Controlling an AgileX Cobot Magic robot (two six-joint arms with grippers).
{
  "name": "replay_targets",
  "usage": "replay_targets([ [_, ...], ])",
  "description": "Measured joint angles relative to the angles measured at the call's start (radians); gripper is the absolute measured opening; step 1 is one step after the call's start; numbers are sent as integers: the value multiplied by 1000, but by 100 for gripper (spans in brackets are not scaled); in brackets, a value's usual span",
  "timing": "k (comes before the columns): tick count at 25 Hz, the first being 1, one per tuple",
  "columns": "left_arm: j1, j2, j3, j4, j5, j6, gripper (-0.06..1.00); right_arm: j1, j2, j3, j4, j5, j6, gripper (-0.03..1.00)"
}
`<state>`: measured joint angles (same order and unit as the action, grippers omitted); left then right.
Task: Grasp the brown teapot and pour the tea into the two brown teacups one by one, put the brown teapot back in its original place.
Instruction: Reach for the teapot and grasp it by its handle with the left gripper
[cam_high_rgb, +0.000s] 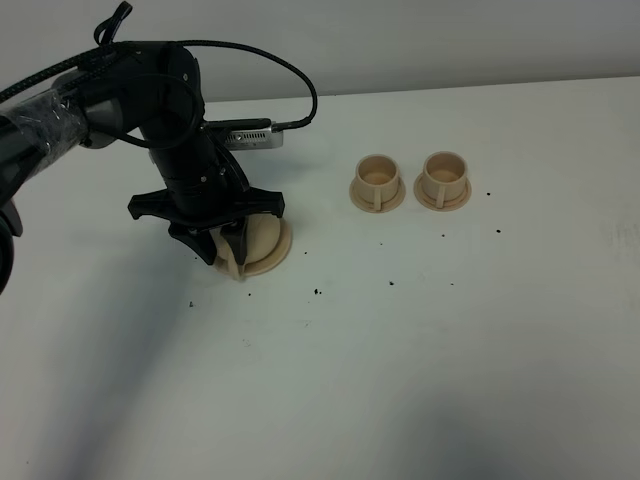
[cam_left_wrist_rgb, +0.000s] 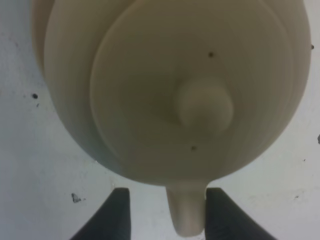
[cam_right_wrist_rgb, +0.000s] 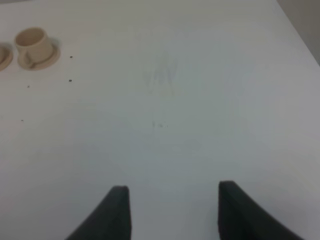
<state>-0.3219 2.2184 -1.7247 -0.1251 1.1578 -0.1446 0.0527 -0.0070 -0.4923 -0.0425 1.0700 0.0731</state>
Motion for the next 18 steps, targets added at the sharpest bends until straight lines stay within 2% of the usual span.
replay_targets([
  [5, 0, 0, 0, -7, -9, 0, 31, 0, 0, 0, 0, 0, 0, 43],
  [10, 0, 0, 0, -15, -17, 0, 17, 0, 0, 0, 0, 0, -1, 43],
  [18, 0, 0, 0, -15, -18, 7, 16, 0, 0, 0, 0, 0, -1, 43],
])
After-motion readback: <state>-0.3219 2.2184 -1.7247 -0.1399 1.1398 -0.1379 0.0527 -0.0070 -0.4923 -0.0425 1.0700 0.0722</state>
